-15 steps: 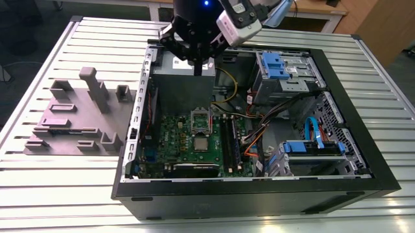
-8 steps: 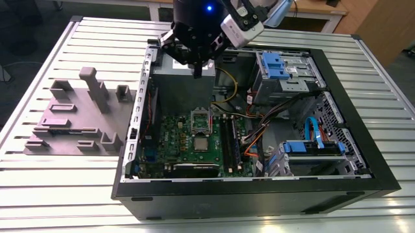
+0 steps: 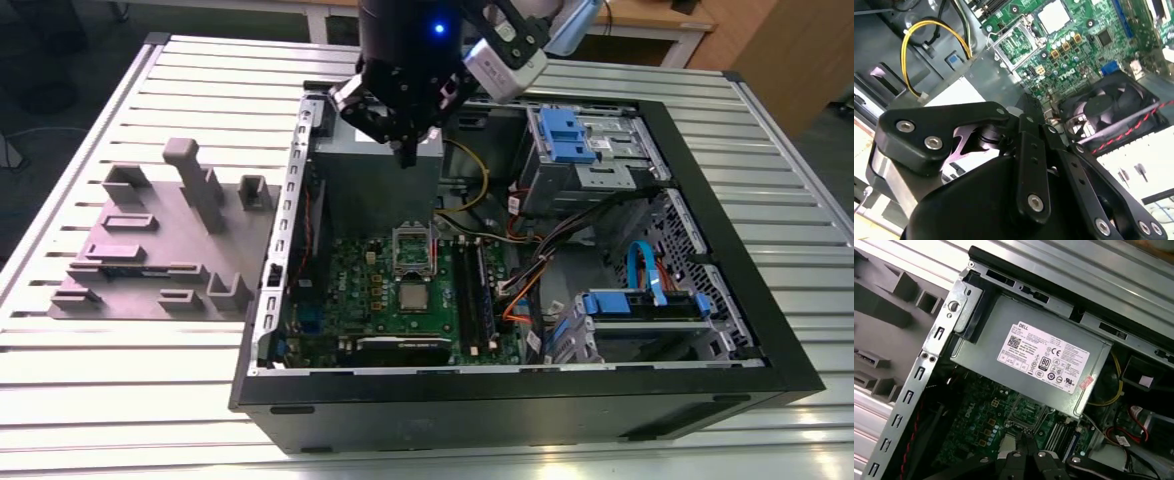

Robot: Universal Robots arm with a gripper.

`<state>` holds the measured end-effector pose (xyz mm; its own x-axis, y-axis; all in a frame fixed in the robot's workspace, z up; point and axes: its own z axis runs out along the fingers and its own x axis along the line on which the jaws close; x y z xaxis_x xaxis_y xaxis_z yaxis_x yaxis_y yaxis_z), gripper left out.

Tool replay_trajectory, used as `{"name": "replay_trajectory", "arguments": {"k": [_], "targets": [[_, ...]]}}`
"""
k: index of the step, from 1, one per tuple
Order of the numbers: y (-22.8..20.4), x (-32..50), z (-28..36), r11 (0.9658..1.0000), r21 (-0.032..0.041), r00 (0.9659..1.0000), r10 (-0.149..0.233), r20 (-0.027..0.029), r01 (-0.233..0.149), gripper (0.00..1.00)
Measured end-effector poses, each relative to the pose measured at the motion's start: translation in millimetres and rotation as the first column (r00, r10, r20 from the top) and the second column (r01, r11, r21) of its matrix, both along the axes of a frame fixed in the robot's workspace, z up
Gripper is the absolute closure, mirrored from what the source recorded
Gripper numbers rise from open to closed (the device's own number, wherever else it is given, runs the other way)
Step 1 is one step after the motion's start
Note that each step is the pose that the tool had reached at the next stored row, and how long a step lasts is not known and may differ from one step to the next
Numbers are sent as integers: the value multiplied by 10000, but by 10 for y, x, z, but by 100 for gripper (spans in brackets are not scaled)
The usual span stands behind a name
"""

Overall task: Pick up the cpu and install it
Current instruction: 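Close the cpu cover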

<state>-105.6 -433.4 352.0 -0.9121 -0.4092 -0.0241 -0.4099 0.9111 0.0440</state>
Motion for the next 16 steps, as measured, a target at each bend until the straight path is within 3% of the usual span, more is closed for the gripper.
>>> {"name": "replay_trajectory", "arguments": {"k": [2, 10, 13, 16], "targets": [[0, 46, -17, 10000, 3, 10000, 17, 1, -17, 89], [0, 50, -36, 10000, 1, 10000, 76, 62, -76, 89], [0, 50, -47, 9989, 3, 9989, 469, 64, -469, 89], [0, 50, -61, 9948, 2, 9947, 1022, 63, -1022, 89]]}}
